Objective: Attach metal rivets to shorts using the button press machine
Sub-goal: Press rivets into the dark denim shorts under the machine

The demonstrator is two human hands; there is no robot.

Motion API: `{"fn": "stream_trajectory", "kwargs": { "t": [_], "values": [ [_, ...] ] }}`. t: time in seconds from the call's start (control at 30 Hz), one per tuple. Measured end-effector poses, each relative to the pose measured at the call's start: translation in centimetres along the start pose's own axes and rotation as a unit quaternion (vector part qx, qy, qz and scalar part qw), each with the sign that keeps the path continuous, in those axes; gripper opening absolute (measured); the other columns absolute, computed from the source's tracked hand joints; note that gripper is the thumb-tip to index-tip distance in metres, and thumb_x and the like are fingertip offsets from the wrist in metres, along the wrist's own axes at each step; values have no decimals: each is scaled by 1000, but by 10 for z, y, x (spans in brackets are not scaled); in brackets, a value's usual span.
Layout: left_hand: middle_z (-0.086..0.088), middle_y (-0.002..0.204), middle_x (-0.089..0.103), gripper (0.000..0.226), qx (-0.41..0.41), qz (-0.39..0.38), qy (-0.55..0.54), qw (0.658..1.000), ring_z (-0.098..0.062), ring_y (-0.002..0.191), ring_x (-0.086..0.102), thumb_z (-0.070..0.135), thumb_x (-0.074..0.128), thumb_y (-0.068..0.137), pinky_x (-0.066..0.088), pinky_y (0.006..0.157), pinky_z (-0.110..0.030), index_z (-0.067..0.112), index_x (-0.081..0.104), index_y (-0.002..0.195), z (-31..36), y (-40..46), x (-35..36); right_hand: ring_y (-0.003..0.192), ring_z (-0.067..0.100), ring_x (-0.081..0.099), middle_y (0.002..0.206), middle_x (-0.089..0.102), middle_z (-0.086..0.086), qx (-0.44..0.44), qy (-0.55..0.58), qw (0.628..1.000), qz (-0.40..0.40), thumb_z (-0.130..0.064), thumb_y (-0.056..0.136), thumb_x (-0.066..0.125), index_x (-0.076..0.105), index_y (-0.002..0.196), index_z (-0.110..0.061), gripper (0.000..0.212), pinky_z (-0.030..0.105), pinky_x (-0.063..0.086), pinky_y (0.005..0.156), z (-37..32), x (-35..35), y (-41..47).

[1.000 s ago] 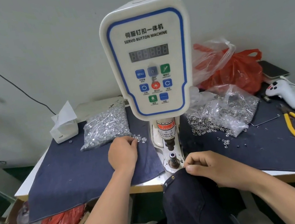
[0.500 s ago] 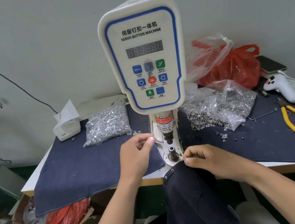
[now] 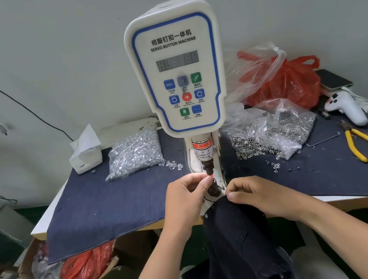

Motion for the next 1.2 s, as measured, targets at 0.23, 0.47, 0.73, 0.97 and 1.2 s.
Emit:
{"fn": "stream_trajectory", "kwargs": {
  "t": [0.23,0.47,0.73,0.97,1.2],
  "values": [
    [12,81,79,7,12,-20,40,999,-1,77,74,27,78,95,52,60,-14,30,80,90,9,1,-5,72,19,42,79,53,0,2,8,1000,-2,-34,103,58,65,95,-16,21,37,32,65,2,0,1],
    [18,78,74,4,51,-31,162,985,8,74,70,23,81,93,49,56,-7,25,78,92,26,6,-7,73,20,40,78,51,1,2,19,1000,-5,-34,103,58,64,93,-16,21,39,30,68,3,1,1],
    [9,91,80,13,51,-34,181,982,5,82,73,20,79,94,53,63,-7,18,83,107,29,3,-10,75,21,43,80,53,2,0,34,999,-9,-34,102,59,65,93,-18,20,40,31,70,4,0,1],
    [11,92,79,15,25,1,87,996,-6,89,75,27,62,105,61,84,-26,24,77,104,14,-27,-14,83,16,53,87,64,2,-1,84,996,-24,-26,103,62,68,97,-10,18,37,39,80,4,-1,-1],
    [23,113,65,23,78,-162,186,966,0,108,60,50,72,95,47,91,-16,48,65,116,-4,-58,-13,80,0,58,85,67,-10,-62,105,990,-76,-16,101,63,68,98,-16,7,13,45,72,-12,-1,-11]
  ]
}}
Point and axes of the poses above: each hand's wrist, its own y-axis towards the middle knuckle, its own x-axis out of the palm, z = x × y, the point moved 3 cm from there along y, towards the middle knuckle
